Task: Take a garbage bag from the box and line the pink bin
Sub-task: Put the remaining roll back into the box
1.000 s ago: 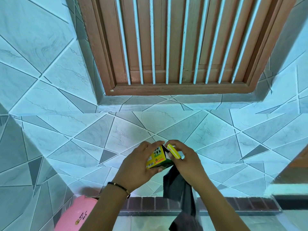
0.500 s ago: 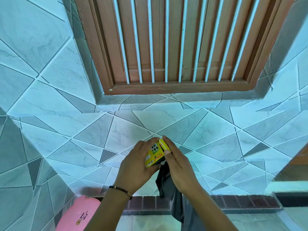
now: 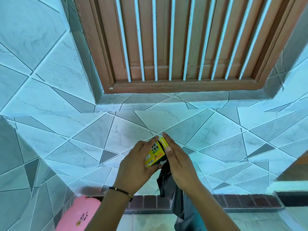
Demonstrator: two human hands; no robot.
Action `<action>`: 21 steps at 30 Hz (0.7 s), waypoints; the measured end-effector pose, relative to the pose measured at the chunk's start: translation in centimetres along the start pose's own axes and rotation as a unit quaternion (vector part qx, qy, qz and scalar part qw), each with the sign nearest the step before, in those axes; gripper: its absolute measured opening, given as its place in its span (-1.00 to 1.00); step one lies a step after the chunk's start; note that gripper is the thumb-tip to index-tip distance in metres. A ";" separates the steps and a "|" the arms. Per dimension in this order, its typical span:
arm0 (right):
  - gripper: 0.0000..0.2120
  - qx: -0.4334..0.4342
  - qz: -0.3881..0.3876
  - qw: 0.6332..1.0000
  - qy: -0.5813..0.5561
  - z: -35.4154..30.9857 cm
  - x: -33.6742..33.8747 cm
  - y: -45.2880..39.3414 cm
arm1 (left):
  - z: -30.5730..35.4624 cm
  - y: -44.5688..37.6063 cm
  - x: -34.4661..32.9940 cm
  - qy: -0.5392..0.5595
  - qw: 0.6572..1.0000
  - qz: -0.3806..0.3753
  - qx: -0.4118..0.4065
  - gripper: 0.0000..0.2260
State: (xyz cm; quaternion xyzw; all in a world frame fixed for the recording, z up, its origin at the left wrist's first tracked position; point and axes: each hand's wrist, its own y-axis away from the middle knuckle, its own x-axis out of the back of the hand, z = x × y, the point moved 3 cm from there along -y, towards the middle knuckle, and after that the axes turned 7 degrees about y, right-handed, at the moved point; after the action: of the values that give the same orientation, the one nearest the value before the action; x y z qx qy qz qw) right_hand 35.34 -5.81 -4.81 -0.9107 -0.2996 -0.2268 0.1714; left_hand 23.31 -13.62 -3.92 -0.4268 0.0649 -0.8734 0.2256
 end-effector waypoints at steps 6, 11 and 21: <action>-0.57 -0.001 -0.004 0.999 0.033 -0.1 -1.1 -2.3 | -1.6 -1.9 0.4 -0.005 1.000 -0.014 0.011 -0.33; -0.52 0.011 -0.018 0.996 0.087 0.0 -2.1 -4.6 | -3.3 -3.7 0.8 -0.001 0.999 -0.028 0.021 -0.32; -0.42 0.027 -0.018 0.984 0.175 -1.4 -3.8 -9.6 | -6.3 -7.9 2.7 0.004 0.999 -0.023 0.024 -0.33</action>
State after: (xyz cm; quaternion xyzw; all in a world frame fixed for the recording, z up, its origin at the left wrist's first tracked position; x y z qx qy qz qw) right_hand 26.14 -0.93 -3.88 -0.8462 -0.2876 -0.3777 0.2419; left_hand 14.30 -8.28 -3.46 -0.4189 0.0353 -0.8814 0.2154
